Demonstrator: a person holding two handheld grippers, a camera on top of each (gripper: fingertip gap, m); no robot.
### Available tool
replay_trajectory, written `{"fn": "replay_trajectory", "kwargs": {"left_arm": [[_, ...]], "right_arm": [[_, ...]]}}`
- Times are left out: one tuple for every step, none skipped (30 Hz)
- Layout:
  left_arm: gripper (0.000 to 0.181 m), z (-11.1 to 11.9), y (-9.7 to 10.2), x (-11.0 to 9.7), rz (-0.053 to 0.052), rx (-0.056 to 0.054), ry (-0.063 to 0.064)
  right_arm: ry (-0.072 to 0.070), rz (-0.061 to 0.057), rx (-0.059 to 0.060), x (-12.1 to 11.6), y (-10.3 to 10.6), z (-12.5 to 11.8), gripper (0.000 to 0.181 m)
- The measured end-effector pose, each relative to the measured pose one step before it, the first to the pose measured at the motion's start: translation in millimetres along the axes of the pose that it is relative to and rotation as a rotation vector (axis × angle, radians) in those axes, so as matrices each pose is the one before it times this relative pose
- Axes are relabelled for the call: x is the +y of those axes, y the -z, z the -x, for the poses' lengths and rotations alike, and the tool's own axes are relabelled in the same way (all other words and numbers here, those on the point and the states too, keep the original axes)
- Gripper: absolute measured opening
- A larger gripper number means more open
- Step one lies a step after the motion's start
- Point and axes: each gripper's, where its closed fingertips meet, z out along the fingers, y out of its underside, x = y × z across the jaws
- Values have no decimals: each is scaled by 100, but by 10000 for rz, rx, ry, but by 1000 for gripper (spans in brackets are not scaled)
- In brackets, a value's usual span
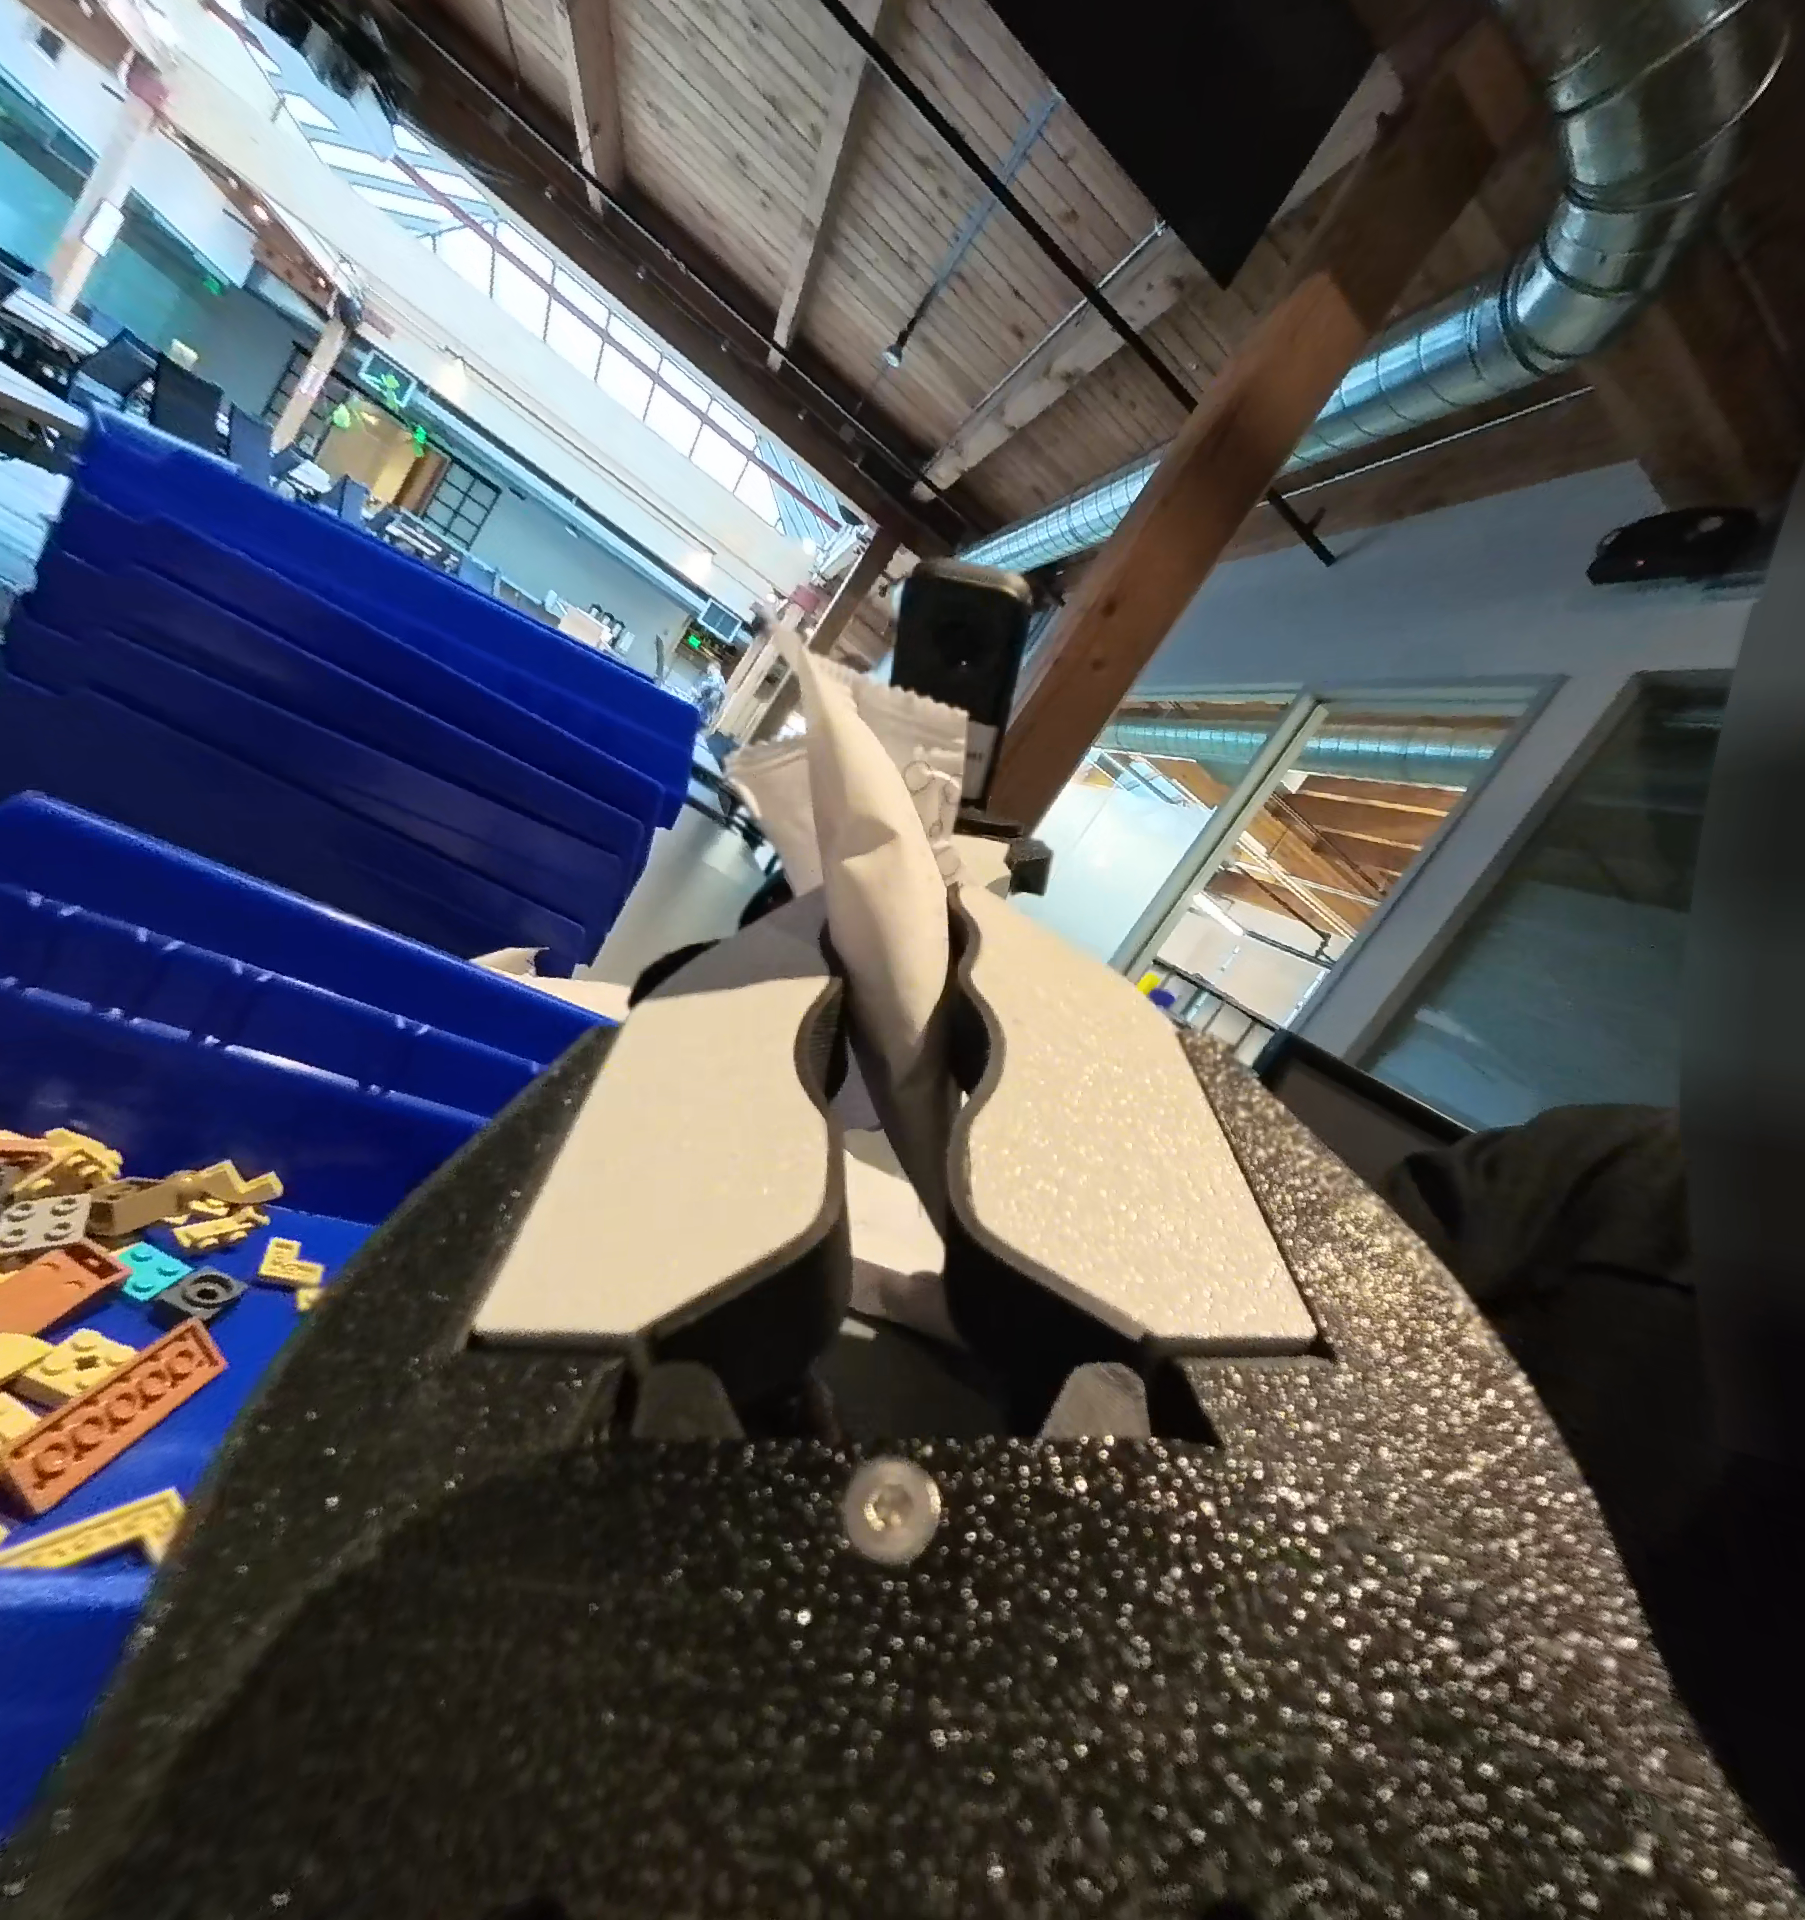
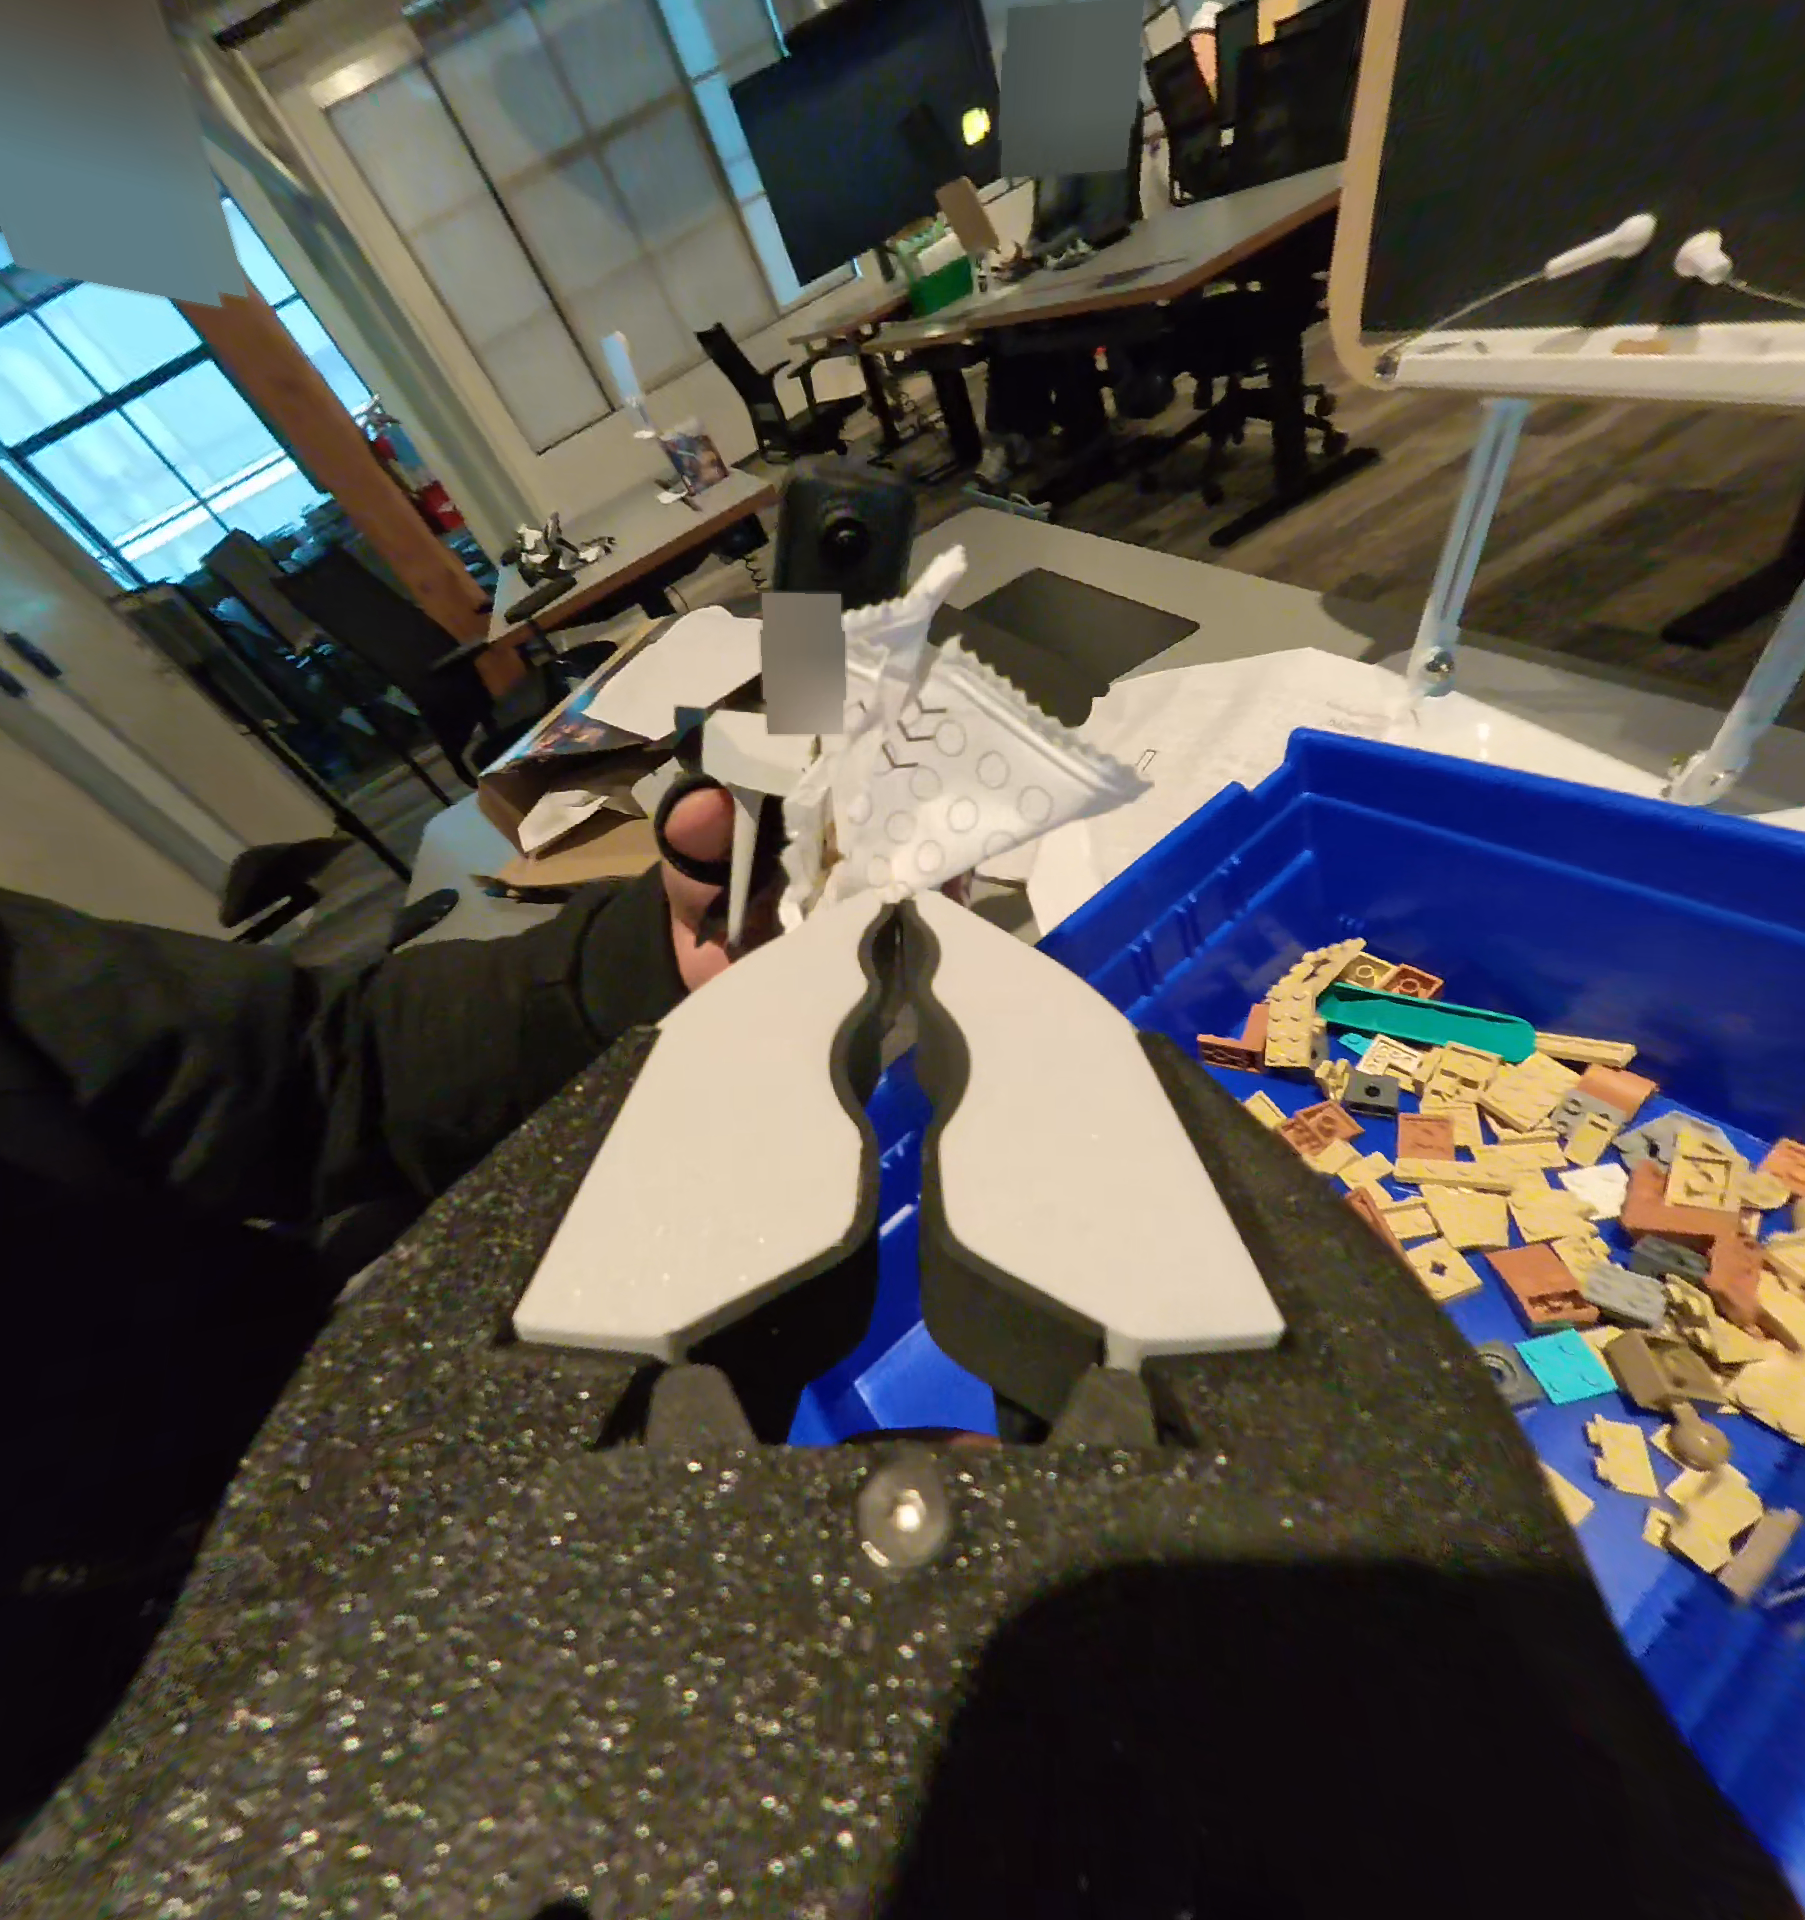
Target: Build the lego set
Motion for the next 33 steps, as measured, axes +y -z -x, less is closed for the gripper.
{"fn": "replay_trajectory", "kwargs": {"left_arm": [[15,-18,51,-62,-80,49,-41],[15,-51,43,-64,-94,67,-36],[15,-22,37,-47,-68,33,-66],[14,11,36,-55,-90,-4,-129],[14,16,37,-38,-80,-11,-129],[14,7,32,-18,-62,5,-94],[14,-4,30,-28,-66,13,-60],[14,97,27,-29,-62,-46,-49],[14,120,47,-30,-67,-65,-58],[14,71,26,-5,-46,-36,-25],[14,127,-1,34,-11,-66,2],[14,165,-12,78,28,-100,-14],[14,153,-23,125,62,-106,-40],[14,136,-22,135,76,-101,-57],[14,68,-36,119,62,-67,-83],[14,57,-26,70,43,-70,-64],[14,99,-11,20,30,-90,-38],[14,125,0,-22,28,-121,-56],[14,107,9,-56,18,-142,-131],[14,3,29,-106,-18,-93,-172],[14,13,16,-134,-35,-98,-140],[14,30,12,-115,-21,-99,-121],[14,-24,21,-119,-38,-30,-62],[14,-50,30,-79,-18,22,30],[14,13,22,-38,6,15,78],[14,30,20,25,31,8,69],[14,-19,-6,83,70,42,51],[14,-70,-39,154,115,66,55],[14,-172,-82,224,143,123,49],[14,-272,-116,235,151,179,61],[14,-368,-127,198,104,246,80],[14,-506,-102,77,10,348,120],[14,-564,-69,-61,-98,396,175]], "right_arm": [[-126,-12,31,-30,-4,11,0],[-167,15,38,35,-30,-31,0],[-182,6,56,32,-8,-82,0],[-182,6,60,50,-3,-93,0],[-155,6,45,43,-5,-81,0],[-121,3,42,36,-9,-56,0],[-109,28,94,58,-11,-124,0],[-67,11,126,37,6,-139,0],[-58,18,105,26,-8,-103,0],[-31,29,140,35,-4,-133,0],[31,53,203,55,10,-209,0],[70,90,253,109,1,-271,0],[91,128,278,155,-25,-287,0],[120,122,252,158,-66,-243,0],[121,90,174,113,-87,-139,0],[160,31,129,27,-82,-105,0],[166,-14,93,-38,-36,-75,0],[107,-50,23,-100,-6,-23,0],[97,-88,-83,-170,19,85,0],[133,-125,-89,-236,80,123,0],[102,-47,11,-151,129,-15,0],[273,-51,42,-215,201,5,0],[458,-125,48,-364,253,114,0],[470,-151,61,-456,309,162,0],[457,-183,10,-532,323,261,0],[453,-254,-47,-650,313,373,1],[412,-301,-36,-664,249,374,2],[315,-190,42,-438,176,215,5],[226,-18,65,-126,67,75,11],[175,110,-47,175,-20,141,13],[-1,216,-124,441,-80,123,14],[-316,266,-272,598,-127,161,15],[-529,75,-519,352,-122,333,16]]}}
